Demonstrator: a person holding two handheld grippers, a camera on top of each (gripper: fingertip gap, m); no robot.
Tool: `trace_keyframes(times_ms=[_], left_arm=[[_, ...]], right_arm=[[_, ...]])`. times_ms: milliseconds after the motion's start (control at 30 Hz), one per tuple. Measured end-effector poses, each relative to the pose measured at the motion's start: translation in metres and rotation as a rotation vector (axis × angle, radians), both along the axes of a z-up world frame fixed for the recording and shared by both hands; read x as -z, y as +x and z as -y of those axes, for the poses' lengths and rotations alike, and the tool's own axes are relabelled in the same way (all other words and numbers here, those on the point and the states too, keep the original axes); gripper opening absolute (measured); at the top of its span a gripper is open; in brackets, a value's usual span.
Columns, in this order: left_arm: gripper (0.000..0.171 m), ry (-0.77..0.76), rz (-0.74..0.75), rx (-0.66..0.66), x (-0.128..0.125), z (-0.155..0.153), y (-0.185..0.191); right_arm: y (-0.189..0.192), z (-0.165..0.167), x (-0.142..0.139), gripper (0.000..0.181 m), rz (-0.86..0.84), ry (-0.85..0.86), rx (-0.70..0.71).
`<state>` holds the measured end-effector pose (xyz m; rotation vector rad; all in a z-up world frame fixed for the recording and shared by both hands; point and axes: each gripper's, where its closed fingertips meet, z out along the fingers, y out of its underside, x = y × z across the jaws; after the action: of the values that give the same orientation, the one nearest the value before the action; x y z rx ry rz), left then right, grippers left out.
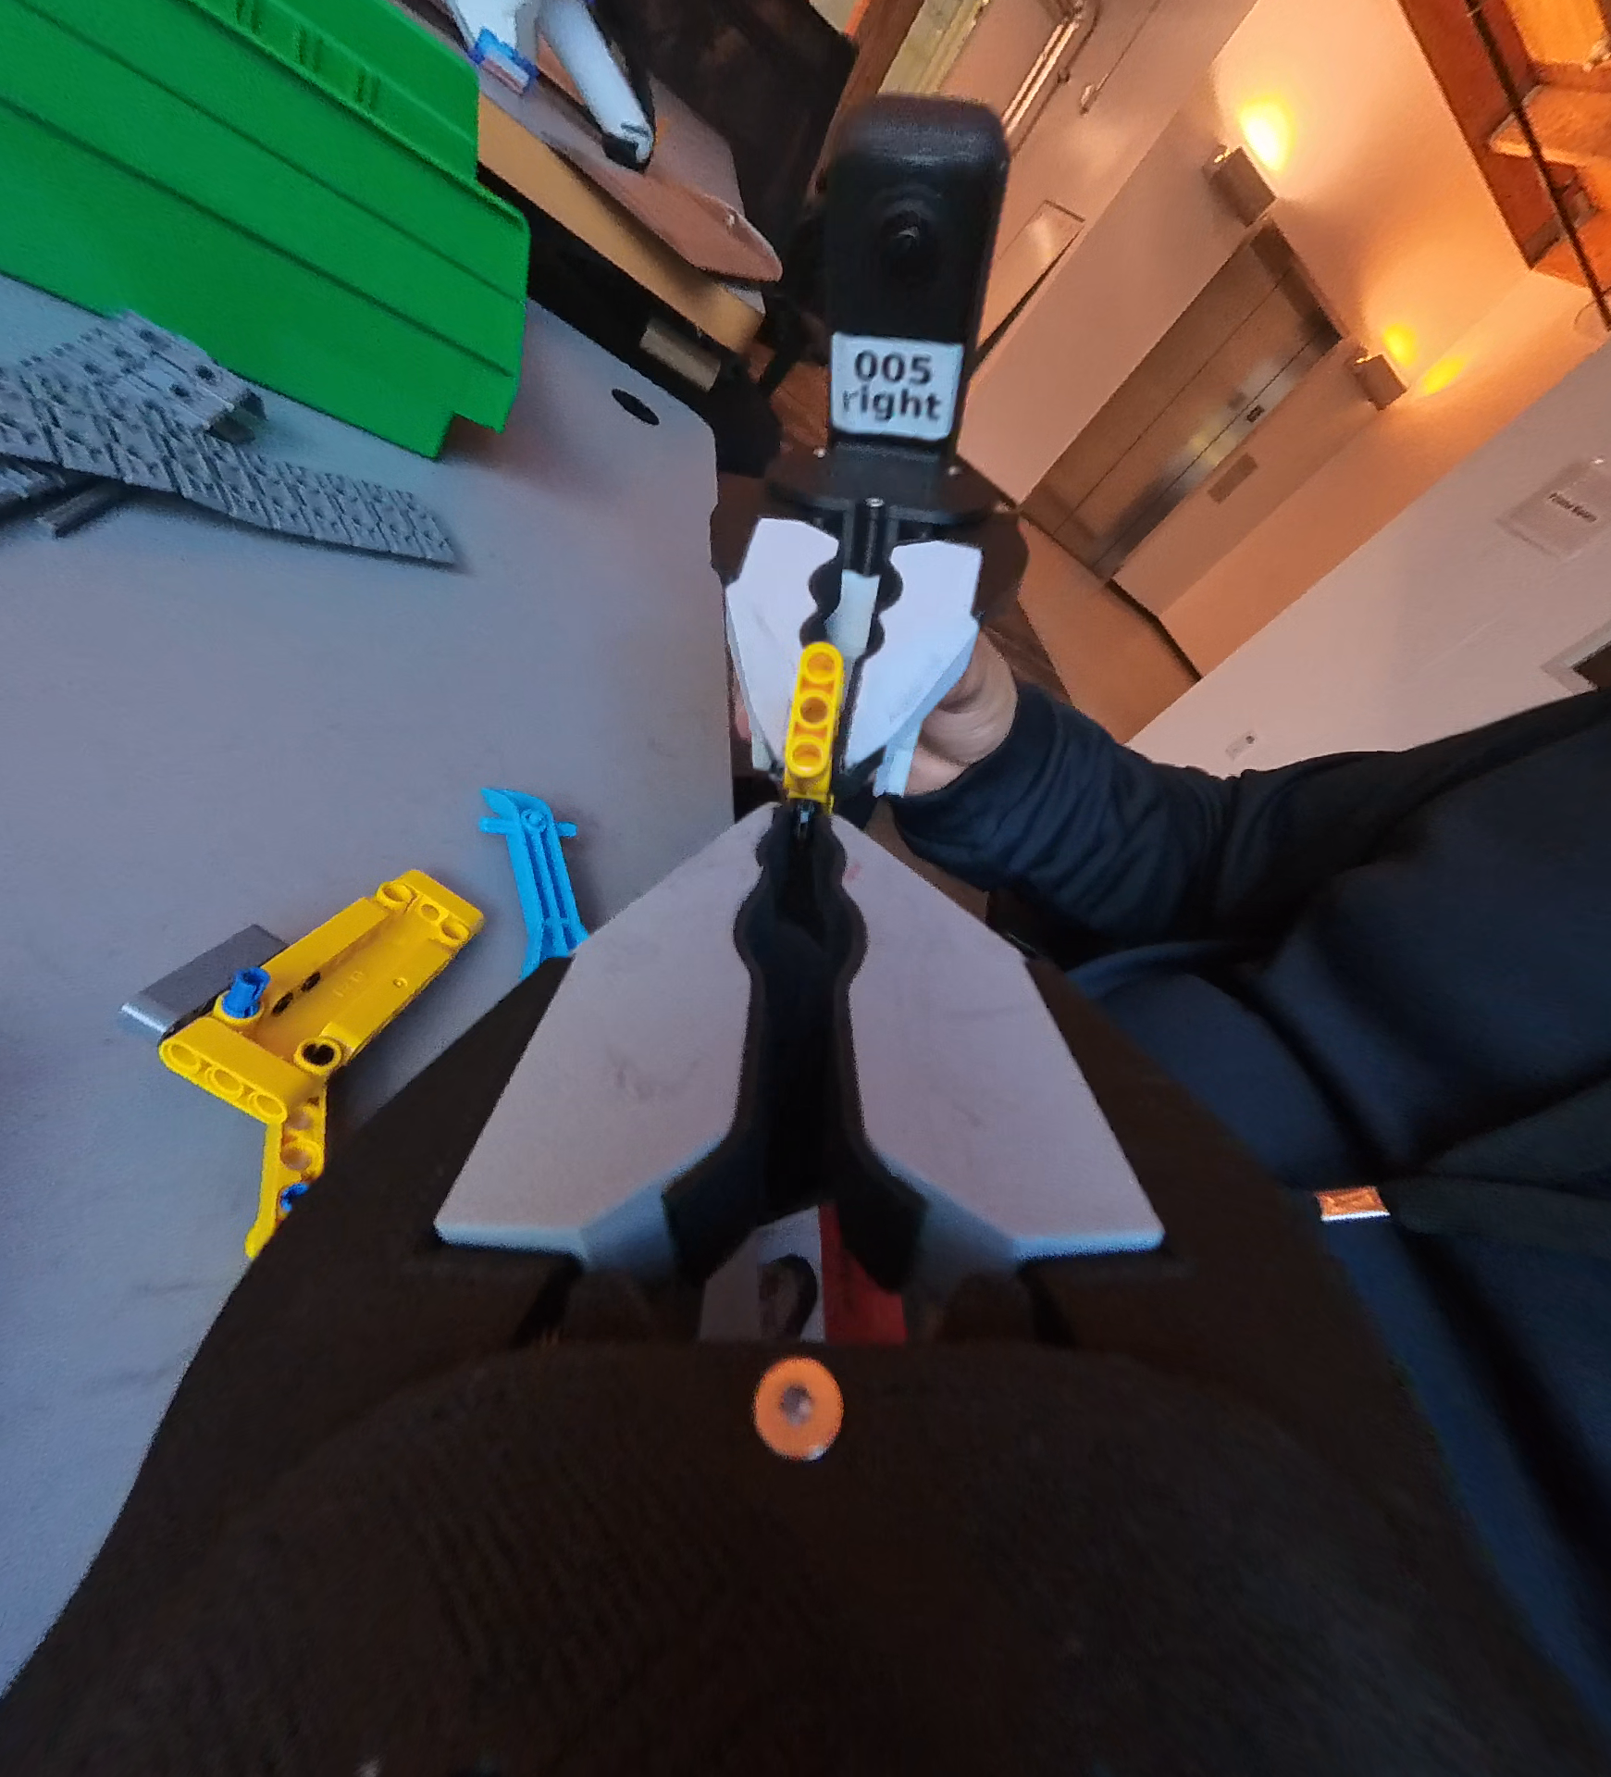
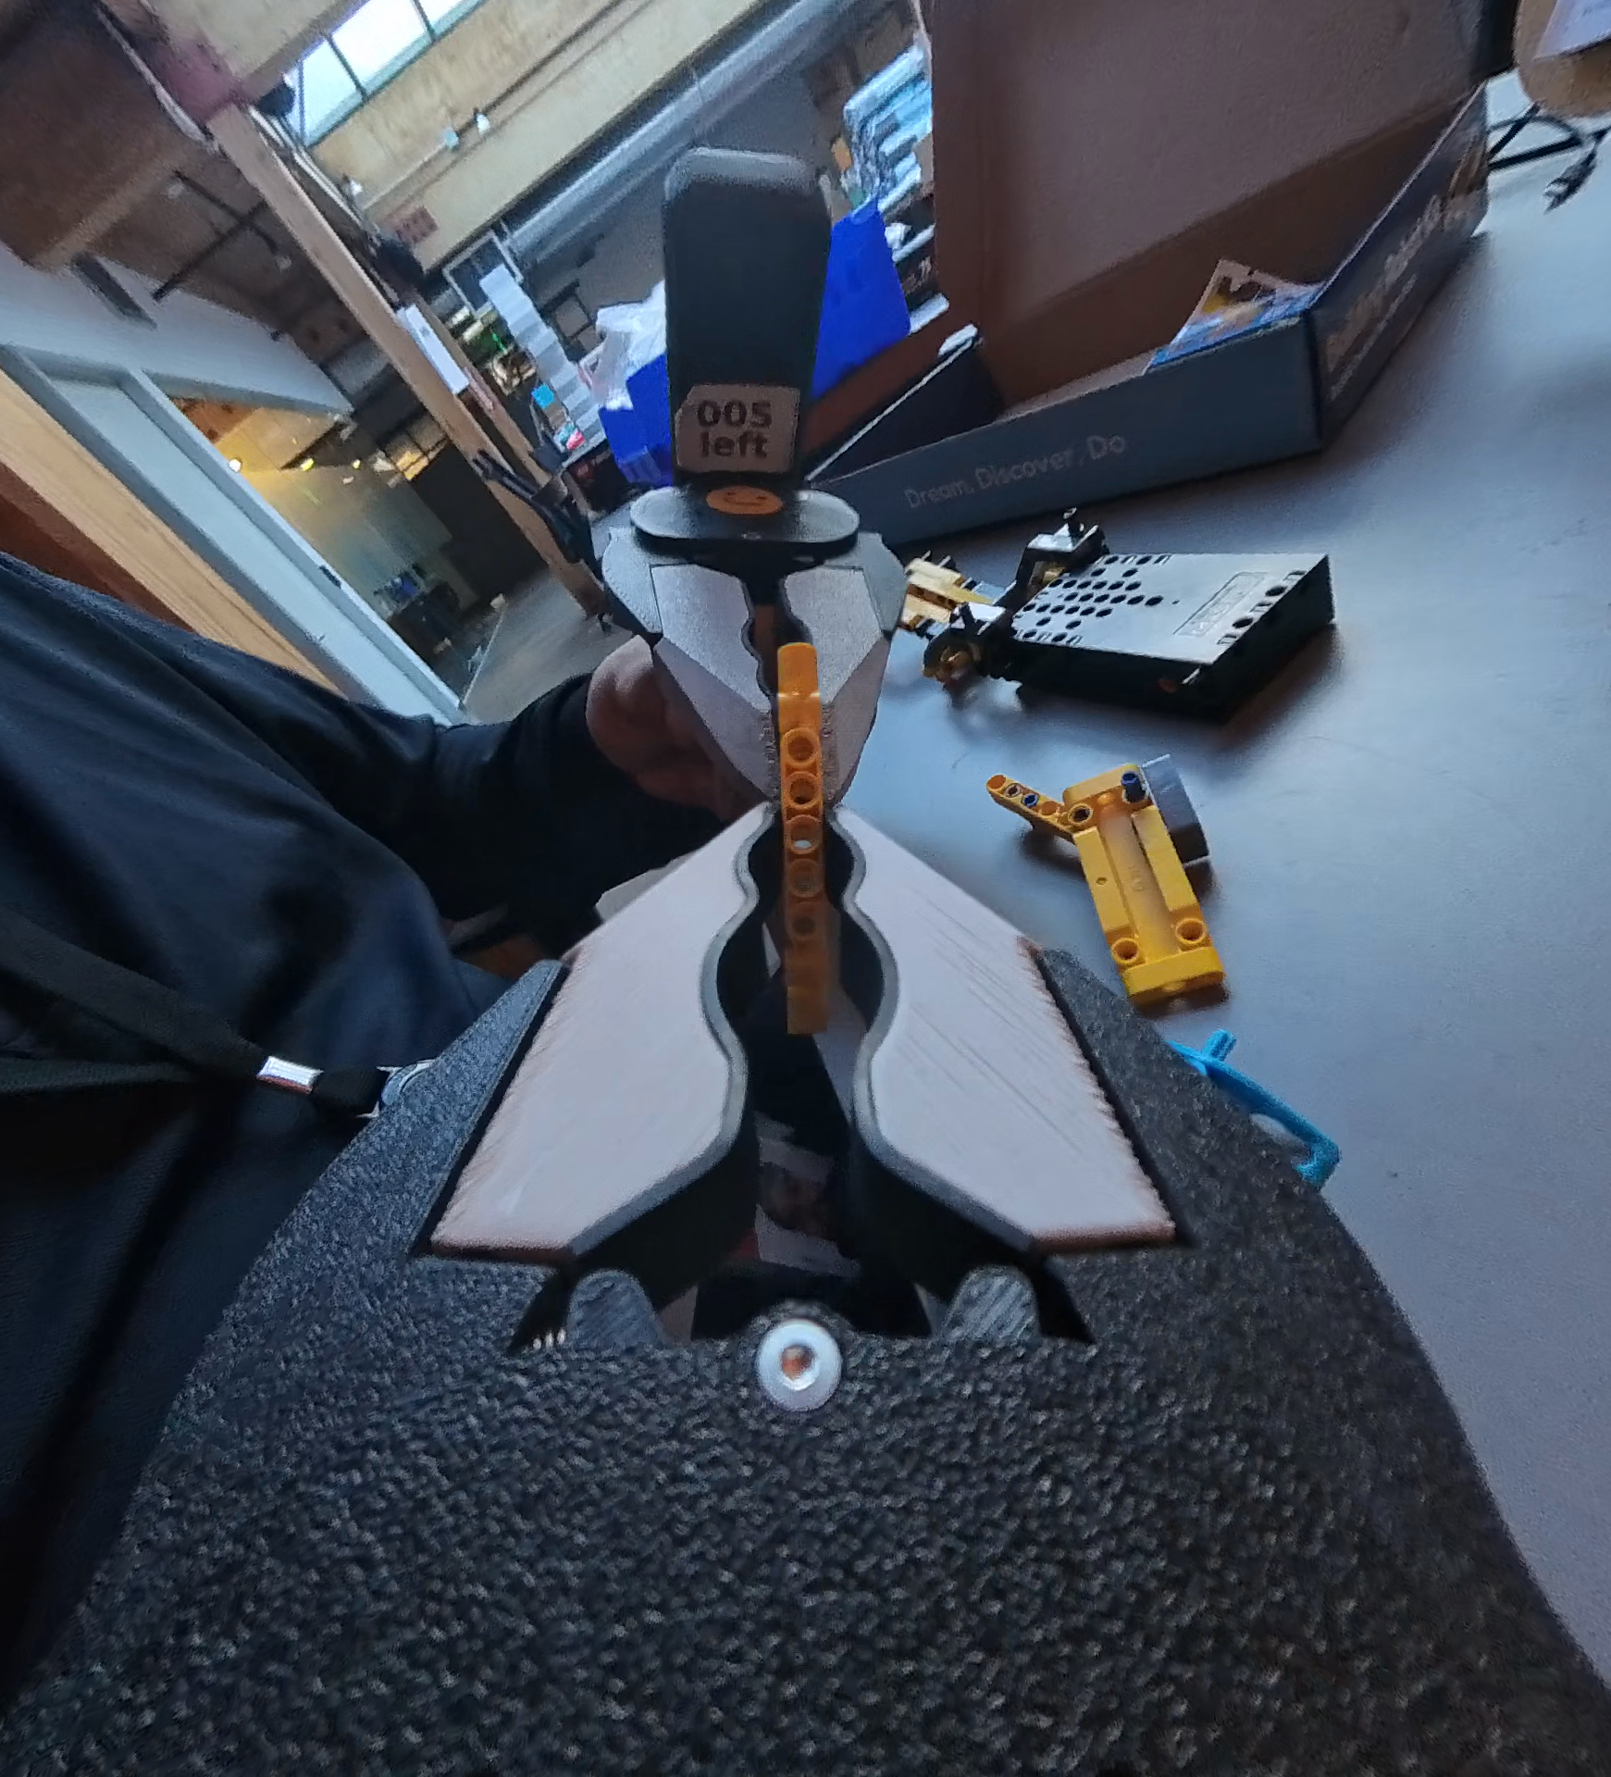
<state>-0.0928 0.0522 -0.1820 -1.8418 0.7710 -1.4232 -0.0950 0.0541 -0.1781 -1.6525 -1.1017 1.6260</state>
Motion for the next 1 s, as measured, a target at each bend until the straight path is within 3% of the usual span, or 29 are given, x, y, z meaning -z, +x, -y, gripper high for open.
trace_keyframes(times_ms=[300, 667, 733, 800, 1000], left_arm=[[0.010, 0.076, -0.085, -0.020, 0.002, -0.003, -0.003], [0.005, 0.128, -0.111, -0.029, 0.008, -0.004, -0.007], [0.014, 0.126, -0.096, -0.010, 0.008, -0.002, -0.005], [0.004, 0.125, -0.109, -0.021, 0.010, -0.004, -0.006], [0.002, 0.115, -0.121, -0.001, 0.010, -0.001, -0.007]], right_arm=[[-0.003, -0.003, 0.005, 0.004, 0.084, 0.016, -0.019], [-0.007, -0.003, 0.009, 0.004, 0.007, -0.054, -0.004], [-0.007, -0.004, 0.010, 0.004, 0.014, -0.047, 0.005], [-0.006, -0.004, 0.010, 0.004, 0.012, -0.044, 0.003], [-0.007, -0.001, 0.010, 0.004, -0.007, -0.008, -0.023]])
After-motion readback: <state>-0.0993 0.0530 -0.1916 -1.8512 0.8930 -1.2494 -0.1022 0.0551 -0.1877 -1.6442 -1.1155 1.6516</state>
